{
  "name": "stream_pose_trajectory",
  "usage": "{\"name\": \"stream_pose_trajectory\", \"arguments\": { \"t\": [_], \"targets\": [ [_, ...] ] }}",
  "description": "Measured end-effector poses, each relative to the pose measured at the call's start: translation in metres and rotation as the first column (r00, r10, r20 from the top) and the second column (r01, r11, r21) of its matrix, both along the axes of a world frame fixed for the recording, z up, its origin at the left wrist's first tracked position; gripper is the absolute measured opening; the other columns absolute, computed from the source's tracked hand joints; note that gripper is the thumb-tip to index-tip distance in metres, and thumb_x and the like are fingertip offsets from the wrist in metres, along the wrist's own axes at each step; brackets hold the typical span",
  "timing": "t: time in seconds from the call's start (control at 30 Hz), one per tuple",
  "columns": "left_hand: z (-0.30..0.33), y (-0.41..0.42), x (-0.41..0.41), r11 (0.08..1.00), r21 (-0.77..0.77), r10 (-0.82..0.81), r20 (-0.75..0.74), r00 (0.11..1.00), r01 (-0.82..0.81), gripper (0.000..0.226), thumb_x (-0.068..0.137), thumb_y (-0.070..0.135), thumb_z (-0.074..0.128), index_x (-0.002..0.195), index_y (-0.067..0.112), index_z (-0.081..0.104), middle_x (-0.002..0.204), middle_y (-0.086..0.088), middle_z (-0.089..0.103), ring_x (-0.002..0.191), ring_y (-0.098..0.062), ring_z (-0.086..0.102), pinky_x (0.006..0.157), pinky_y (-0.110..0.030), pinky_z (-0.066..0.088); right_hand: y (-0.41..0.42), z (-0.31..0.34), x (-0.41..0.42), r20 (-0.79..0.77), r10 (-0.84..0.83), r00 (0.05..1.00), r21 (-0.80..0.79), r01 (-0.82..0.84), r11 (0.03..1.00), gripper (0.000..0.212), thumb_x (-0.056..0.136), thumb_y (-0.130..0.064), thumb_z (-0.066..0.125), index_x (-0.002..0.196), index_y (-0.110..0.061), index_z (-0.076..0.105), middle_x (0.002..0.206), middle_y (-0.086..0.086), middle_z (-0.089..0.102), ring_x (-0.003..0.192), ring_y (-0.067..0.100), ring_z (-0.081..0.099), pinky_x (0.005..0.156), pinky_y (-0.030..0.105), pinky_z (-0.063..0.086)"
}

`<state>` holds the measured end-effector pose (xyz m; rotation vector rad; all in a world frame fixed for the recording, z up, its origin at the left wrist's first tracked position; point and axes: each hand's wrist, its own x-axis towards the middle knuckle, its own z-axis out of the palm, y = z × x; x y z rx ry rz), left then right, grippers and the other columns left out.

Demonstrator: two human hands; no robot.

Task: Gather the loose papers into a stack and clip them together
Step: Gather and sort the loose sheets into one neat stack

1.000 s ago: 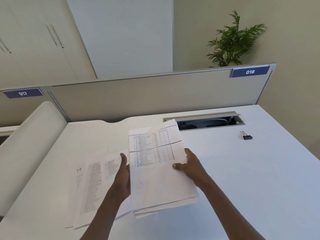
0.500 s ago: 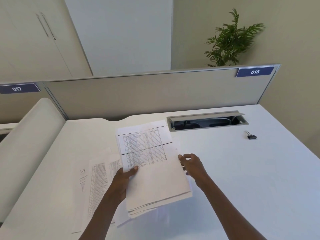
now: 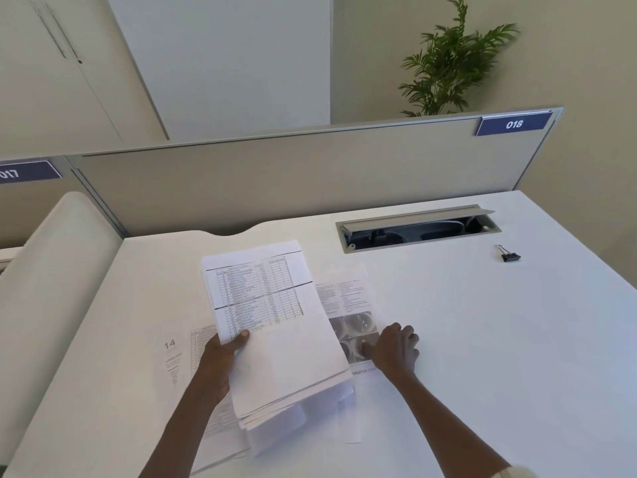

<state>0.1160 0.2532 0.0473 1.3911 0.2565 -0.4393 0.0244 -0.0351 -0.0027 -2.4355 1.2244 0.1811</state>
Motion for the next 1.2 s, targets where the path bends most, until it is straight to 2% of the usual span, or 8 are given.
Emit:
{"name": "stream_pose_trajectory", "arguments": {
  "t": [0.1, 0.3, 0.47, 0.6, 0.77, 1.0, 1.1, 1.2],
  "targets": [
    [-0.007, 0.007, 0.005, 1.0, -0.011, -0.007, -0.01, 1.0, 0.007, 0.021, 0.09, 0.004, 0.063, 0.107, 0.015, 0.07, 0.096, -0.002, 0.077, 0.081, -0.019, 0.073, 0.07, -0.037, 0.056, 0.008, -0.007, 0.002, -0.019, 0.021, 1.0, -0.091, -0.023, 0.996, 0.071, 0.069, -0.054, 0.077, 0.114, -0.003, 0.053, 0.115, 0.011, 0.052, 0.11, 0.028, 0.05, 0.081, 0.037, 0.051],
    [-0.018, 0.016, 0.012, 1.0, -0.01, -0.019, -0.02, 1.0, 0.019, 0.025, 0.09, 0.004, 0.064, 0.113, 0.012, 0.069, 0.101, -0.006, 0.075, 0.084, -0.022, 0.072, 0.068, -0.036, 0.057, 0.01, -0.004, 0.008, -0.027, 0.007, 1.0, -0.089, -0.01, 0.996, 0.054, 0.08, -0.042, 0.073, 0.116, -0.006, 0.055, 0.118, 0.013, 0.057, 0.112, 0.029, 0.054, 0.085, 0.036, 0.052],
    [-0.018, 0.02, 0.012, 1.0, 0.004, 0.001, 0.001, 1.0, -0.001, 0.022, 0.09, 0.003, 0.063, 0.109, 0.015, 0.069, 0.092, 0.001, 0.078, 0.084, -0.021, 0.072, 0.066, -0.036, 0.058, 0.004, -0.001, 0.008, 0.027, -0.129, 0.991, 0.13, 0.124, 0.984, 0.05, 0.078, -0.03, 0.073, 0.114, -0.005, 0.051, 0.118, 0.012, 0.061, 0.117, 0.034, 0.054, 0.092, 0.042, 0.047],
    [-0.02, 0.023, 0.009, 0.998, 0.052, 0.026, 0.01, 1.0, -0.027, 0.02, 0.091, 0.005, 0.064, 0.106, 0.017, 0.07, 0.098, -0.003, 0.076, 0.089, -0.024, 0.071, 0.073, -0.038, 0.056, -0.002, 0.0, 0.007, 0.067, -0.19, 0.979, 0.225, 0.171, 0.959, 0.037, 0.07, -0.027, 0.072, 0.099, -0.008, 0.06, 0.109, 0.012, 0.065, 0.109, 0.034, 0.058, 0.086, 0.04, 0.053],
    [-0.019, 0.024, 0.007, 0.994, 0.092, 0.054, 0.036, 0.998, -0.057, 0.018, 0.092, 0.005, 0.063, 0.102, 0.017, 0.069, 0.094, -0.003, 0.074, 0.085, -0.024, 0.069, 0.069, -0.035, 0.055, -0.008, 0.011, -0.003, 0.254, -0.25, 0.934, 0.181, 0.208, 0.961, 0.017, 0.077, -0.026, 0.066, 0.081, -0.011, 0.061, 0.092, 0.01, 0.07, 0.082, 0.032, 0.061, 0.071, 0.032, 0.048],
    [-0.024, 0.02, 0.011, 0.989, 0.138, 0.055, 0.054, 0.997, -0.062, 0.015, 0.091, 0.007, 0.065, 0.103, 0.015, 0.069, 0.098, -0.009, 0.074, 0.088, -0.03, 0.069, 0.08, -0.046, 0.056, -0.01, 0.065, -0.007, 0.474, -0.035, 0.88, -0.054, 0.068, 0.996, 0.007, 0.083, -0.016, 0.055, 0.077, -0.016, 0.053, 0.067, 0.004, 0.063, 0.066, 0.035, 0.057, 0.059, 0.033, 0.045],
    [-0.024, 0.014, 0.013, 0.988, 0.146, 0.042, 0.052, 0.998, -0.049, 0.018, 0.092, 0.008, 0.065, 0.108, 0.013, 0.068, 0.101, -0.011, 0.073, 0.091, -0.033, 0.069, 0.083, -0.049, 0.056, -0.007, 0.093, -0.008, 0.561, 0.03, 0.827, -0.069, 0.01, 0.998, 0.008, 0.085, -0.014, 0.056, 0.077, -0.014, 0.055, 0.06, 0.004, 0.059, 0.058, 0.033, 0.054, 0.051, 0.031, 0.039],
    [-0.023, 0.008, 0.011, 0.988, 0.15, 0.038, 0.057, 0.998, -0.046, 0.017, 0.092, 0.009, 0.064, 0.109, 0.012, 0.068, 0.1, -0.011, 0.073, 0.09, -0.033, 0.069, 0.077, -0.045, 0.057, -0.001, 0.12, -0.009, 0.668, 0.022, 0.744, 0.01, -0.038, 0.999, 0.01, 0.085, -0.01, 0.059, 0.077, -0.017, 0.061, 0.058, -0.003, 0.061, 0.052, 0.019, 0.054, 0.044, 0.021, 0.038]
  ]
}}
